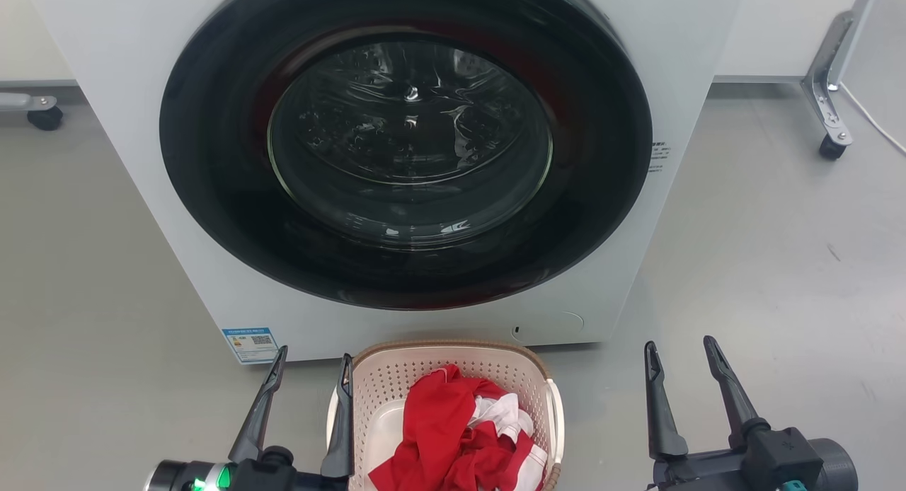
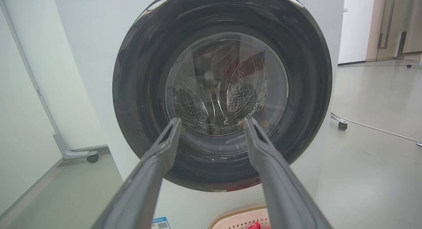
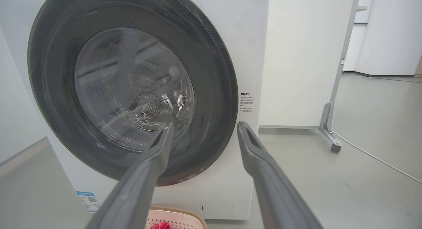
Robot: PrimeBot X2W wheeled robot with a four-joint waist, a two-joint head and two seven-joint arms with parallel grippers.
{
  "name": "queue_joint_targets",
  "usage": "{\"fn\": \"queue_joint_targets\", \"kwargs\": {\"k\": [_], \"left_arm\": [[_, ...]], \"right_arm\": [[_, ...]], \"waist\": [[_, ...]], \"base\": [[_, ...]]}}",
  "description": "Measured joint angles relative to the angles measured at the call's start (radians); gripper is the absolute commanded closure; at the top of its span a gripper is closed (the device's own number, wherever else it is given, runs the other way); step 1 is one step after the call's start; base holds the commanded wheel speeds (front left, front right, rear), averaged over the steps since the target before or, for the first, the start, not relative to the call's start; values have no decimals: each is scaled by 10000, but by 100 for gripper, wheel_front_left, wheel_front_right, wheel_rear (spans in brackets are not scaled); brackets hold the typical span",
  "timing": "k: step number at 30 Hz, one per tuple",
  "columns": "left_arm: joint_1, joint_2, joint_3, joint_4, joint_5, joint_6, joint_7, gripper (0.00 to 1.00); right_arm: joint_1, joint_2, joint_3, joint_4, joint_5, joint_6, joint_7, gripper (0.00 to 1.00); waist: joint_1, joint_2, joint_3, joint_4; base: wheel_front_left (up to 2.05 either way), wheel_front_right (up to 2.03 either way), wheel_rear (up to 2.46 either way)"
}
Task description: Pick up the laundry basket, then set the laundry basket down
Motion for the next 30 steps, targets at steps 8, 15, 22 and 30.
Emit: {"fn": "queue_joint_targets", "kwargs": {"k": [8,15,22,30], "left_arm": [[22,-12,63,-19,-2,0,0,0],[26,-21,96,-48,0,0,0,0],[123,-31,111,-54,0,0,0,0],[141,-40,109,-176,0,0,0,0]], "right_arm": [[151,0,-4,-40,0,0,0,0],[150,0,-2,-75,-8,0,0,0],[149,0,-2,-104,-21,0,0,0],[142,2,-35,-242,-21,0,0,0]], "waist": [[1,0,-57,14],[1,0,-37,20],[1,0,19,12],[1,0,200,19]], "base": [[0,0,0],[0,0,0],[0,0,0],[0,0,0]]}}
